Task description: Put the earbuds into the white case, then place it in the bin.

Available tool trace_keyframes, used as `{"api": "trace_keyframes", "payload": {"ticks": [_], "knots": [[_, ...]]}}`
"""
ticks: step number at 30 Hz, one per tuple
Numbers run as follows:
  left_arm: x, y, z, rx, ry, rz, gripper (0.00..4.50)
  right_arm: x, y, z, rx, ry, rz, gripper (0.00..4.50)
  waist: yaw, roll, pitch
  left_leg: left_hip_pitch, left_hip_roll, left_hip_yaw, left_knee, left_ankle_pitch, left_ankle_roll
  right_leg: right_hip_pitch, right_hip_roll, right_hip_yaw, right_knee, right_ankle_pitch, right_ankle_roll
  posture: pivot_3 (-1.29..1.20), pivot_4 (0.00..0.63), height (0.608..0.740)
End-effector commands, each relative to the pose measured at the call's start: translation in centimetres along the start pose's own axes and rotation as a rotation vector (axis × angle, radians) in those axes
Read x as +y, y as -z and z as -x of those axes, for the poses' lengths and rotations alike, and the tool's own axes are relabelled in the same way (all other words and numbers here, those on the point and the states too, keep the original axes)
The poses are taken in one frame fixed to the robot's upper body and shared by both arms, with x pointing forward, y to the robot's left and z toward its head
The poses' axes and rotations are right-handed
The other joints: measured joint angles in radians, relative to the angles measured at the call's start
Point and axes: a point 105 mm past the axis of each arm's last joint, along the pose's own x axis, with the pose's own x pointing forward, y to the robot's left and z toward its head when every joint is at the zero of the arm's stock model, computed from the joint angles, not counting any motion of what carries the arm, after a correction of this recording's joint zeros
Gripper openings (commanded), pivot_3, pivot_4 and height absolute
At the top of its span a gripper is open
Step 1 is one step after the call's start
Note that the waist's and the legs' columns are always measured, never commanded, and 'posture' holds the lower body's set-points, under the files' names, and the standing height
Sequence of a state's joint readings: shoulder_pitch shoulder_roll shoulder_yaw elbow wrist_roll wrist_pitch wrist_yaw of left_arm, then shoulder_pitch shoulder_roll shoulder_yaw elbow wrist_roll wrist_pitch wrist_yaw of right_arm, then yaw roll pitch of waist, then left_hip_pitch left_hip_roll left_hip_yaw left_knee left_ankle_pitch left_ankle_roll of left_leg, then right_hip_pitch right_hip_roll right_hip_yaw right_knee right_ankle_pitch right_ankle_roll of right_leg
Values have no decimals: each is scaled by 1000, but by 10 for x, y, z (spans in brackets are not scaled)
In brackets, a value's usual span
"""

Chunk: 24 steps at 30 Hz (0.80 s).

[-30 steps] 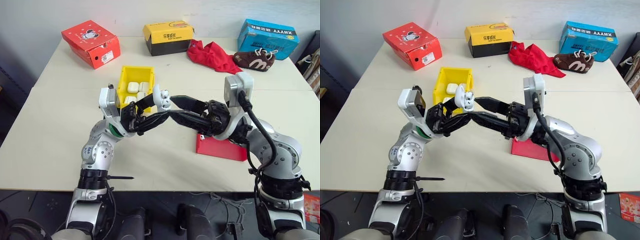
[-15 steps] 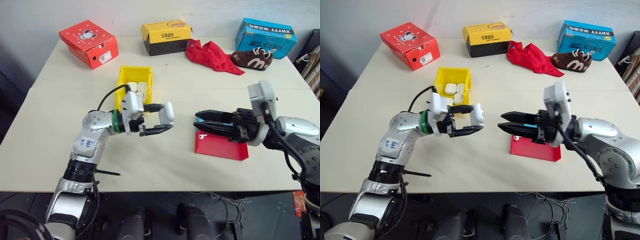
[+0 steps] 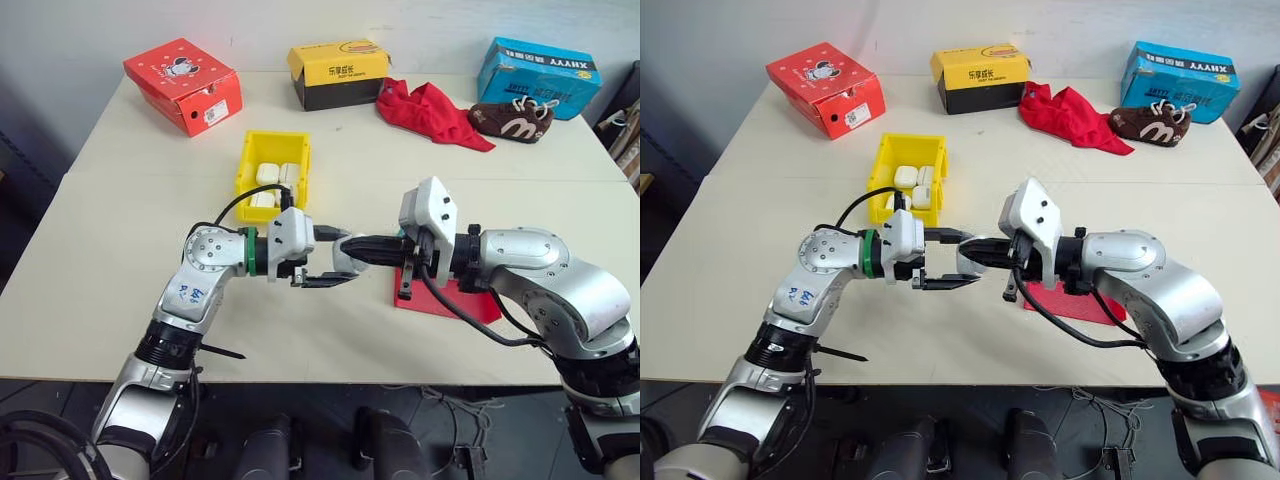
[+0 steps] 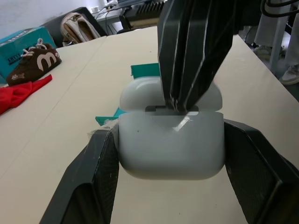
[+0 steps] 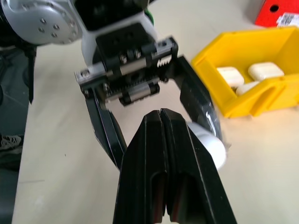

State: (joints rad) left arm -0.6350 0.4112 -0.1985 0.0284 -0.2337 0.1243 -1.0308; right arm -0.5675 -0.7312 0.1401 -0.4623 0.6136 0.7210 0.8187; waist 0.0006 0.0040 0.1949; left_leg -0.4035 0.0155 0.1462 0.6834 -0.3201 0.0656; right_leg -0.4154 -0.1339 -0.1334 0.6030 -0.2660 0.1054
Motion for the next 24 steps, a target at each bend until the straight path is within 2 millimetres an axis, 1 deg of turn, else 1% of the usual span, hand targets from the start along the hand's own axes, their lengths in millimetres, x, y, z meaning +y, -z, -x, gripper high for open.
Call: {"api": "trace_keyframes", "payload": {"ticks": [1, 2, 4, 5, 7, 8, 10, 12, 13, 14, 15, 17, 19, 21, 24], "knots": [[1, -21, 6, -77, -23, -36, 2807, -5, 6, 22, 21, 30, 27, 19, 0, 0, 0, 0, 0, 0, 0, 0, 0, 0, 0, 0, 0, 0, 0, 0, 150, 740], [1, -21, 7, -78, -23, -30, 2807, -5, 8, 26, 21, 34, 28, 19, 1, 0, 0, 0, 0, 0, 0, 0, 0, 0, 0, 0, 0, 0, 0, 0, 150, 740], [5, -15, 14, -40, -60, -9, 2807, -6, 9, 39, -23, 70, 15, 19, 2, -1, 0, 0, 0, 0, 0, 0, 0, 0, 0, -1, 0, 0, 0, 0, 150, 740], [7, -13, 18, -26, -77, -3, 2807, -7, 6, 45, -70, 96, 9, 19, 2, -1, 0, 0, 0, -1, 0, 0, 0, 1, 0, -1, 0, 0, 0, 0, 150, 740], [18, -7, 29, -19, -176, 53, 2807, -16, -2, 66, -204, 230, -27, 19, 2, -1, 0, 0, 0, -1, 0, 0, 0, 1, 0, -1, 0, 0, 0, 0, 150, 740], [26, -8, 35, -44, -242, 95, 2807, -18, 2, 78, -224, 289, -30, 177, 3, -1, 0, 0, 0, 0, 0, 0, 0, 1, 1, -1, 0, 0, 0, 0, 150, 740], [46, -9, 50, -74, -385, 158, 2807, -20, 13, 102, -202, 413, 38, 575, 9, -1, 0, 1, 0, -1, 0, 1, 0, 1, 1, 0, 0, 0, 1, 0, 150, 740], [69, -3, 65, -40, -550, 202, 2807, -25, 20, 123, -177, 568, 136, 1357, 14, -1, 0, 1, 0, -1, 0, 1, 1, 2, 1, 0, 0, 1, 1, 0, 150, 740], [82, 4, 74, 19, -644, 216, 2807, -23, 22, 131, -180, 612, 175, 1663, 19, -1, 0, 1, 0, 0, 0, 1, 1, 2, 1, 0, 0, 1, 2, 0, 150, 740], [94, 12, 82, 83, -726, 231, 2807, -19, 19, 137, -216, 646, 232, 2031, 21, -1, 0, 1, 0, 0, 0, 2, 1, 2, 2, 0, 0, 1, 3, 0, 150, 740], [106, 16, 89, 114, -793, 237, 2807, -15, 14, 147, -272, 709, 292, 2371, 23, -1, 0, 1, -1, 0, 0, 2, 1, 2, 2, -1, 0, 2, 3, 0, 150, 740], [120, 13, 91, 98, -835, 237, 2807, -8, 21, 156, -291, 758, 305, 3026, 27, -2, 0, 2, -1, 0, 0, 3, 1, 2, 3, -2, 0, 2, 4, 0, 150, 740], [135, 22, 92, 148, -901, 271, 2807, -4, 34, 165, -279, 795, 277, 3777, 26, -2, 0, 2, -1, 1, 0, 3, 1, 2, 3, -1, 1, 2, 4, 0, 150, 740], [147, 25, 85, 142, -917, 313, 2807, -1, 46, 173, -261, 809, 254, 4404, 26, -2, 0, 2, -3, 1, 0, 3, 2, 2, 2, -1, 1, 3, 5, 0, 150, 740], [155, 26, 71, 120, -883, 321, 2807, -2, 51, 181, -262, 841, 246, 4459, 23, -2, 0, 2, -3, 2, 0, 3, 3, 2, 2, -1, 0, 3, 6, 0, 150, 740]]}}
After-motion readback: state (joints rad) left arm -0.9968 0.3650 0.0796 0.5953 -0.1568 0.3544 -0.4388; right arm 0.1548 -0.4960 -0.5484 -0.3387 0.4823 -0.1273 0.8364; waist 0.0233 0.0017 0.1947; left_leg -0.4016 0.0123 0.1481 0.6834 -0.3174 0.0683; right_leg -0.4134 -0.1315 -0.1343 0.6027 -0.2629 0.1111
